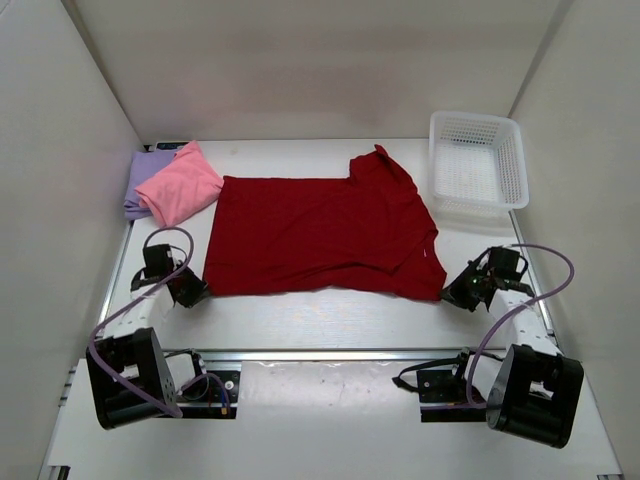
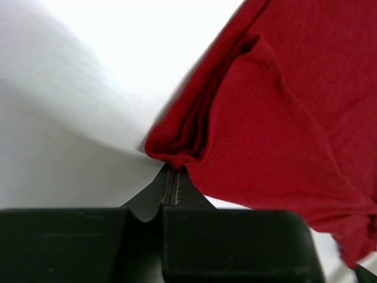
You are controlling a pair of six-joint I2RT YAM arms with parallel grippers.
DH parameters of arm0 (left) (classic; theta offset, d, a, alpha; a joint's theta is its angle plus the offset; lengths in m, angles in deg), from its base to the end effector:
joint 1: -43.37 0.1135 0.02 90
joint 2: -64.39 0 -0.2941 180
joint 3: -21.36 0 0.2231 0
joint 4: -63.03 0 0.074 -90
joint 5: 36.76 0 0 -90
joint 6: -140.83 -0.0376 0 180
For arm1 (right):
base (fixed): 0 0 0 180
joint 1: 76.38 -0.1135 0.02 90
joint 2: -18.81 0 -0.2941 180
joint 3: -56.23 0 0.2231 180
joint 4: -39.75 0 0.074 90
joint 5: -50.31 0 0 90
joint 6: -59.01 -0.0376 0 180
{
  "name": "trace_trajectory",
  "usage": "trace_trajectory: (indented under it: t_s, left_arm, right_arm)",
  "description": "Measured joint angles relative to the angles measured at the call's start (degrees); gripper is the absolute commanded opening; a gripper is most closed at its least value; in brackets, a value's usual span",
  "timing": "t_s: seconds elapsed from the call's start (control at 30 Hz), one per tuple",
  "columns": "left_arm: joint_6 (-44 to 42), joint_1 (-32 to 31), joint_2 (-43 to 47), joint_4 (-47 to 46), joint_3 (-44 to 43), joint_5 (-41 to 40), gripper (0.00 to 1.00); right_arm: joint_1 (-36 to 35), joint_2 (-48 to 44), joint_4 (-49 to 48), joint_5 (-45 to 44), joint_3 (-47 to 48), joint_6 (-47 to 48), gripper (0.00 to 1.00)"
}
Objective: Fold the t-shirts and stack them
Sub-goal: Fold the flattened tshirt in 1/3 of the way
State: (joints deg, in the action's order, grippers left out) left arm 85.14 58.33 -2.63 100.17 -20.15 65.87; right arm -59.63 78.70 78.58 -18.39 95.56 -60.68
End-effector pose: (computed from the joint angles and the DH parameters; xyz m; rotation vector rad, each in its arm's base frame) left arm 0.1542 0.0327 0.1899 -1.0515 2.4661 -0.4020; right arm 0.1350 -0.0264 0.1957 0.9012 2.4398 0.5654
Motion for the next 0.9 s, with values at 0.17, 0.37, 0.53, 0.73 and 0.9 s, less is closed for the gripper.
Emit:
trace_trajectory:
  t_s: [0.17,0.37,0.53,0.73,0.9]
  left_arm:
    - [-1.6,0.3,2.2,4.0,-1.7,-3.7,0.0]
    - [-2.8,0.7,2.2,5.6,-3.4,-6.0,0.75]
    - [-2.8,-0.8,2.1,9.4,-9.1,-8.3,0.75]
    - [0.1,-9.0,0.9,-1.5,-12.3,-2.2,0.39]
    - [2.4,-30.1,-3.8,-11.8,-12.3,-4.3,0.33]
  right_arm:
    - [-1.5,0.3,6.4,-4.7,7.2,5.6,0.0]
    - [-2.0,0.4,9.3,-5.7,9.0,8.6,0.45]
    - [-4.4,0.5,13.1,-6.9,12.2,10.9,0.38]
    - [-14.4,3.3,2.1,-2.3,15.8,7.6,0.0]
    - [-24.3,11.7,-9.8,0.7,13.4,2.6,0.11]
